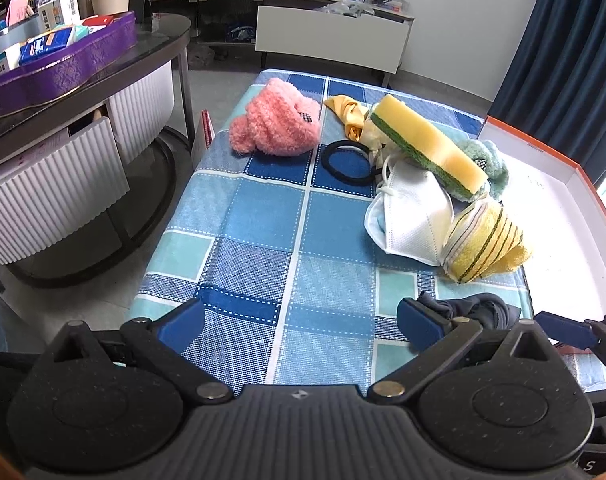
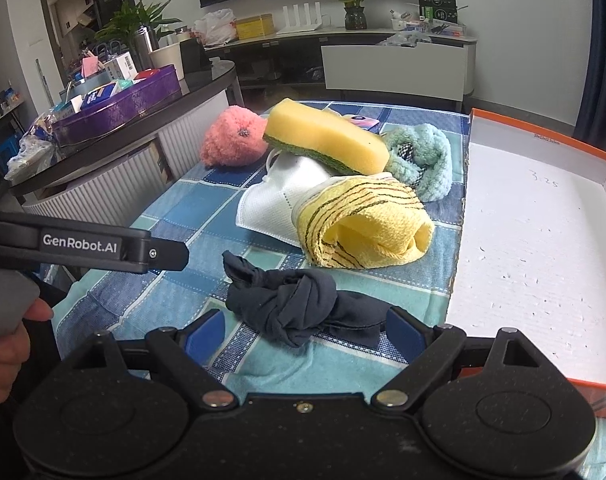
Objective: Organize soft objects
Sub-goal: 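Lower the right gripper onto the dark navy cloth and close on it, then carry the navy cloth toward the white box while the left gripper grasps the yellow striped towel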
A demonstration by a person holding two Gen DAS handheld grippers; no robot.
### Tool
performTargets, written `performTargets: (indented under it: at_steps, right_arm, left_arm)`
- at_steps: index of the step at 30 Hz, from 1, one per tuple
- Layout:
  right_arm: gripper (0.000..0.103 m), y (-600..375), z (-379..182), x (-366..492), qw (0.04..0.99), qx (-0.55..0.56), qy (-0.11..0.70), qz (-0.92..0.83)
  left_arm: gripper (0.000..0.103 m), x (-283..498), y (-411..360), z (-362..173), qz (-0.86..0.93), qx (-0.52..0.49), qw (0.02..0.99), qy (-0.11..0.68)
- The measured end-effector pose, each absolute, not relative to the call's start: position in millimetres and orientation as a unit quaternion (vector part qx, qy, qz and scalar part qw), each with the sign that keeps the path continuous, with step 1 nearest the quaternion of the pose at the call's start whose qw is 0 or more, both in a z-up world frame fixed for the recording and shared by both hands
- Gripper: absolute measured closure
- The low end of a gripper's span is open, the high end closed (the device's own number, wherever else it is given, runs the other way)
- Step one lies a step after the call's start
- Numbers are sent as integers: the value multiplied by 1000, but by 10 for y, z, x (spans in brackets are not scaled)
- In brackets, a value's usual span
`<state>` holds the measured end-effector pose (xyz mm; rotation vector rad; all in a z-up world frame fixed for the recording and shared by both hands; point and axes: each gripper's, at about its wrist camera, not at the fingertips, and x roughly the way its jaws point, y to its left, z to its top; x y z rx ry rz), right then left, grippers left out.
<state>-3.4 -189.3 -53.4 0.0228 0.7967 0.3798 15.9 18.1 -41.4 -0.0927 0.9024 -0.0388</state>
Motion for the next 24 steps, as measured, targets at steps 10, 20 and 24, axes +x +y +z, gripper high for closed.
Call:
performTargets:
  at_steps: [10, 20, 24]
  right_arm:
    - [1, -1721, -609, 91, 901, -40, 376, 214]
    - [21, -1605, -739, 186, 898, -62, 375, 223]
    - [29, -1655, -712, 170, 899, -48, 368, 233]
  left_arm:
    - [0, 192, 265, -457, -13, -55, 895, 442]
    - [0, 284, 328, -489, -11, -63, 894, 444]
    - [0, 324, 315, -481, -16, -65, 894, 443]
